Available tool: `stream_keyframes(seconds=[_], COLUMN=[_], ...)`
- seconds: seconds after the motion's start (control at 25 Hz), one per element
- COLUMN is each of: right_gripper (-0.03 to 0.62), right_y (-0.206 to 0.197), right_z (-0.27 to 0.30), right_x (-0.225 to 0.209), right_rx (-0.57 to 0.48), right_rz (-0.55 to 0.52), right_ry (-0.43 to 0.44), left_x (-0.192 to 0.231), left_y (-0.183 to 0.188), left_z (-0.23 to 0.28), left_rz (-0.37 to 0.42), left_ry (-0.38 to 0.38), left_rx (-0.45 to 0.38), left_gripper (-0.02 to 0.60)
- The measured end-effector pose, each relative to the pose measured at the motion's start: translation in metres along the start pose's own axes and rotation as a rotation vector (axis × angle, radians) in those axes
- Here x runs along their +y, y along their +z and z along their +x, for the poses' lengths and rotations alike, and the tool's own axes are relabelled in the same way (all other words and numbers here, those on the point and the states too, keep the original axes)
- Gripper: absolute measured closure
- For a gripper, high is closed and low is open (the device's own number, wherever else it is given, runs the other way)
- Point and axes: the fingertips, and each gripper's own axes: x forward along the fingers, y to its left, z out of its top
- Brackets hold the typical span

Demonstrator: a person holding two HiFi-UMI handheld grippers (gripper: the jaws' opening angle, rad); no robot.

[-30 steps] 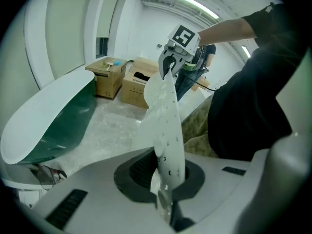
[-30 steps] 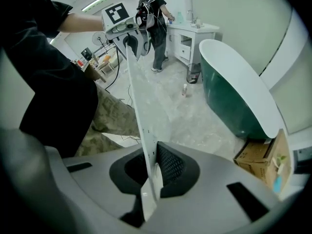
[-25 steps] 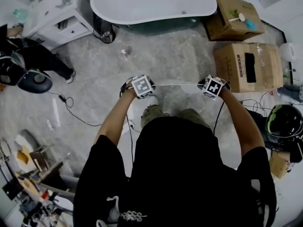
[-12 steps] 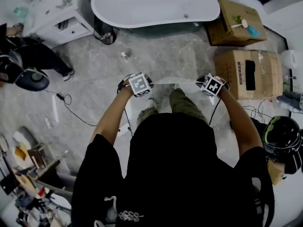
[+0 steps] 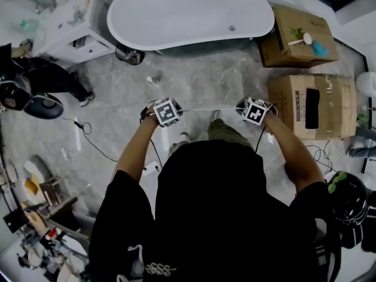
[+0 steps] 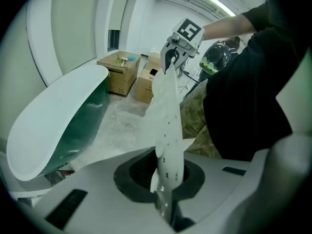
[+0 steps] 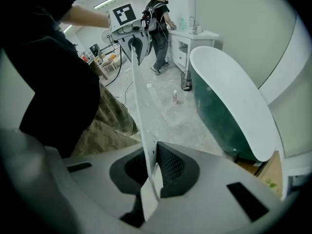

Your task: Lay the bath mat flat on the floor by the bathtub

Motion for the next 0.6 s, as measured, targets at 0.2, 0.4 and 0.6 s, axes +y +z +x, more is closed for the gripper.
stream_keyframes(seconds=[0.2, 0.4, 0.6], right_gripper=[0.565, 0.565, 0.565], right_y=[-0.026, -0.036, -0.041], right_z=[-0.006, -0.008, -0.002], right_x=[-0.042, -0.072, -0.090], right_rx=[-0.005, -0.036, -0.048], right_rz=[-0.061, -0.131, -0.137], right_ry=[0.026, 0.030, 0.066], left_x=[0.026, 0.046, 0.063], left_y=[0.039, 0.057, 0.067], left_z=[0.015, 0.023, 0.026], left_rz=[-0.016, -0.104, -0.152], left_ry=[0.054, 0.085, 0.121], left_rx=[-0.019, -0.033, -0.025], left_gripper=[0.557, 0.557, 0.557])
